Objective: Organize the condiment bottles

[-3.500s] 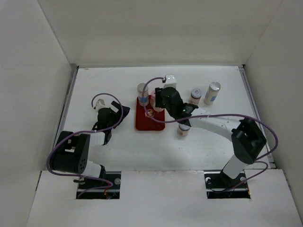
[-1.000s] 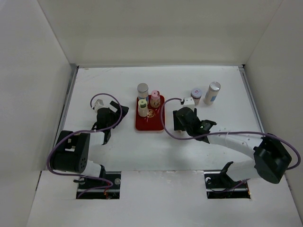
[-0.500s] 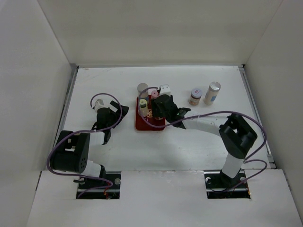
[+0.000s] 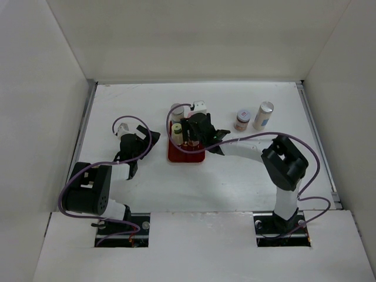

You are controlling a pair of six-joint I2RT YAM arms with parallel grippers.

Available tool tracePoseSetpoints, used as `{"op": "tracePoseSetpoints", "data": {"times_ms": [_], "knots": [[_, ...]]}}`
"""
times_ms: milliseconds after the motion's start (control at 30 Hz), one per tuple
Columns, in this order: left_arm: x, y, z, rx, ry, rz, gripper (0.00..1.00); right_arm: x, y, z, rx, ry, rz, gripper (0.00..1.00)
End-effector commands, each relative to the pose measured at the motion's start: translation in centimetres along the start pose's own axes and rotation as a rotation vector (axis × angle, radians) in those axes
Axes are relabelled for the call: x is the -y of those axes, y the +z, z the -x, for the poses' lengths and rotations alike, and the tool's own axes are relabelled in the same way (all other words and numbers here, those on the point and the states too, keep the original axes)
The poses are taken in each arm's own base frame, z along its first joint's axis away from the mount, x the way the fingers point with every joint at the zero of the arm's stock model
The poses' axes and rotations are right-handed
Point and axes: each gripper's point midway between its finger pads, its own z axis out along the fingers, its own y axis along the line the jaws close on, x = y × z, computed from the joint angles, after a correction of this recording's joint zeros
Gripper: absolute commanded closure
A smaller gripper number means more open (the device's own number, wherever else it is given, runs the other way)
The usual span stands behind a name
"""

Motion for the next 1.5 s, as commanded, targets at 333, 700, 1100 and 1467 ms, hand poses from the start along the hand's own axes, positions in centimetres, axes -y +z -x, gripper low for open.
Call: {"op": "tracePoseSetpoints", "data": {"times_ms": [333,700,1100,1467], "knots": [[1.0,0.1,0.5,0.017,-0.008,-0.046,0.0,12.1,-7.5,9.1,0.243,0.181,-0.204,0.16],[0.9,0.1,0.5,0.018,-0.011,-0.045,0.0,22.7,-3.0,7.0,0.133,0.262,-0.453,0.04],[0.9,0.3,0.4,0.012,-0.012,-0.044,0.0,24.6,0.2,5.6,0.088,0.278,-0.49,0.08],[0.9,0.2,0.4,0.01,-0.017,-0.047,0.0,23.2,-1.2,6.0,0.133,0.329,-0.439,0.5]]}}
